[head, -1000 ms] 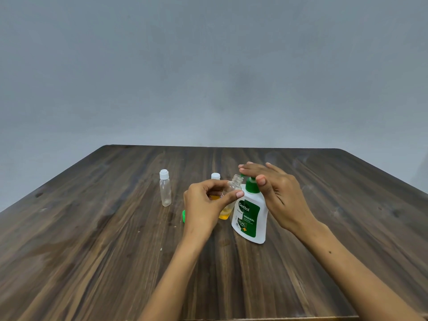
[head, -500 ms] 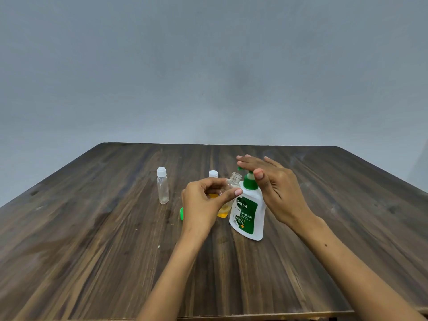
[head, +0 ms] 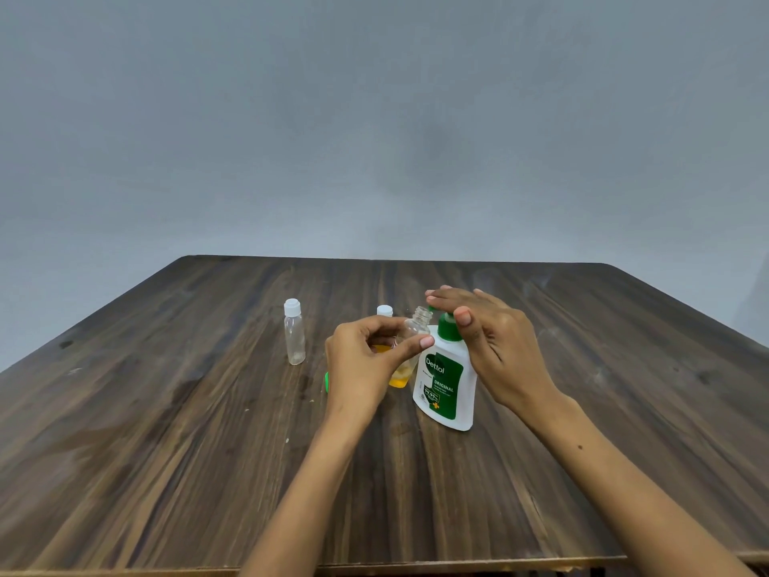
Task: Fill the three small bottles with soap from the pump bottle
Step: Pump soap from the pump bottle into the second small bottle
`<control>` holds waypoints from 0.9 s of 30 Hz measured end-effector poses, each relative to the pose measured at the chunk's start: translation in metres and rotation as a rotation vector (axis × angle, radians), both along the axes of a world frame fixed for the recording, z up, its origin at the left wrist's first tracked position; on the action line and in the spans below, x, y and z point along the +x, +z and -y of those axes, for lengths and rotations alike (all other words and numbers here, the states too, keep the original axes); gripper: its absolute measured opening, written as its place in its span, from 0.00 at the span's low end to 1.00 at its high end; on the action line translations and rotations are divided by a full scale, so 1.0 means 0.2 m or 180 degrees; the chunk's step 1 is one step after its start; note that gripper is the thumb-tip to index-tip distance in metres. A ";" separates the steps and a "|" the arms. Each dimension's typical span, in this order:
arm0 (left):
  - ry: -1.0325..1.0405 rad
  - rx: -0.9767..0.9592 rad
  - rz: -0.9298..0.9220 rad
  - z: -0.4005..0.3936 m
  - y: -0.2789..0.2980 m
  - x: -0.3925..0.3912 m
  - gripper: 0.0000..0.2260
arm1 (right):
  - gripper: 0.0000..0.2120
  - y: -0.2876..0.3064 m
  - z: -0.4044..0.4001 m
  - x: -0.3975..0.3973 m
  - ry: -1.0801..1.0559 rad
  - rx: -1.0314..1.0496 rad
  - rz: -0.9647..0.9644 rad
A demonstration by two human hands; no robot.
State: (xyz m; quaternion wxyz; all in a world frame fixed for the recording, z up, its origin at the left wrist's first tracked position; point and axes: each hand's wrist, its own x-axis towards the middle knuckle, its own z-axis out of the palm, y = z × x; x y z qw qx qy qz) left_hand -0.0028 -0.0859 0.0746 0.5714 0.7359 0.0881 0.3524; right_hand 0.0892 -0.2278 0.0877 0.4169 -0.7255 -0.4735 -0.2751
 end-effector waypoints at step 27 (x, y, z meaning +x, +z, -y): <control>-0.0025 -0.0003 0.0022 0.00 -0.01 0.00 0.16 | 0.38 0.03 0.00 0.02 0.0063 0.0052 -0.0095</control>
